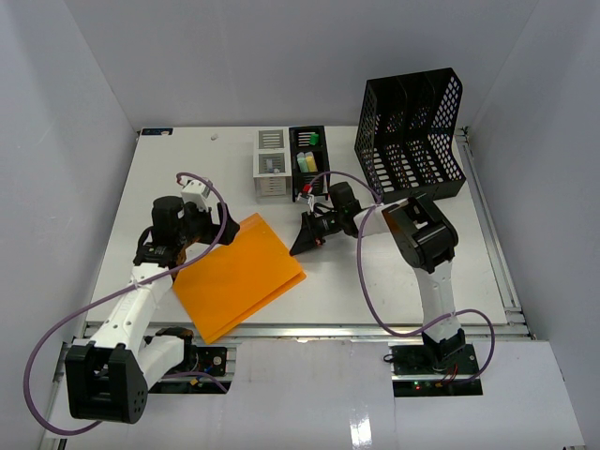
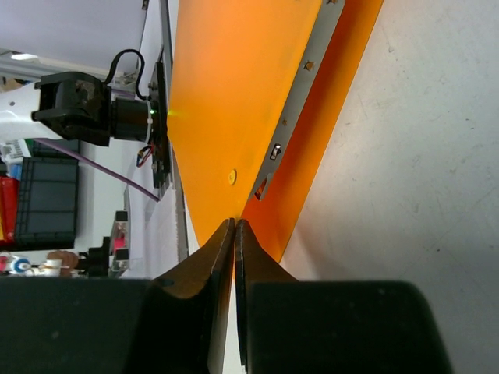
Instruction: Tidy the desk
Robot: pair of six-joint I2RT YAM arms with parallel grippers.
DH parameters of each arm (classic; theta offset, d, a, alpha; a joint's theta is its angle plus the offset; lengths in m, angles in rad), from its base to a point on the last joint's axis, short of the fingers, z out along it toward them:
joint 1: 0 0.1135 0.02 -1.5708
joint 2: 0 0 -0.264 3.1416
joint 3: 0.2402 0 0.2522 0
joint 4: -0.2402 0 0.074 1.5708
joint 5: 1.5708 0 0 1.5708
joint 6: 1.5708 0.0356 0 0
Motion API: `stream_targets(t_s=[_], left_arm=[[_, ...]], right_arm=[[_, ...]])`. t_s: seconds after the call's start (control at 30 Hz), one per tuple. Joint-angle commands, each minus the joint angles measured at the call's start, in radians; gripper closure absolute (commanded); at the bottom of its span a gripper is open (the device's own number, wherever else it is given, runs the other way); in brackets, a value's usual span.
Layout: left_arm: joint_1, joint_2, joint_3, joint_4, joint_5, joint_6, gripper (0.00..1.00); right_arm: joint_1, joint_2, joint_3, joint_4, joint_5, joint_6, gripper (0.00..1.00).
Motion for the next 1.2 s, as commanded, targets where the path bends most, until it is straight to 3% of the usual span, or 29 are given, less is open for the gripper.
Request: stream_targets(t_s=[0.0,0.3,0.77,1.17], left_arm=[[0.009,0.035,0.011,0.045,0.045,0.025,0.02],[0.060,0.229,0.094,0.113,0.298,-0.005,0.02],[0.061,0.558,0.283,0.094,0.496,0.068,0.02],[0.078,0.751,0.397,0.045,0.683,0.178,0.02]], right_arm=[[-0.019,-0.102,0.047,-0.178,-0.004,-0.226,0.92],[-0.042,-0.237,0.002,-0.385,0.022,-0.460,0.92],[-0.114,-0.331,-0.015,-0.608,0.055,-0.739,0.92],[-0.116,-0.435,-0.037,-0.667,0.106,-0.882,0.92]])
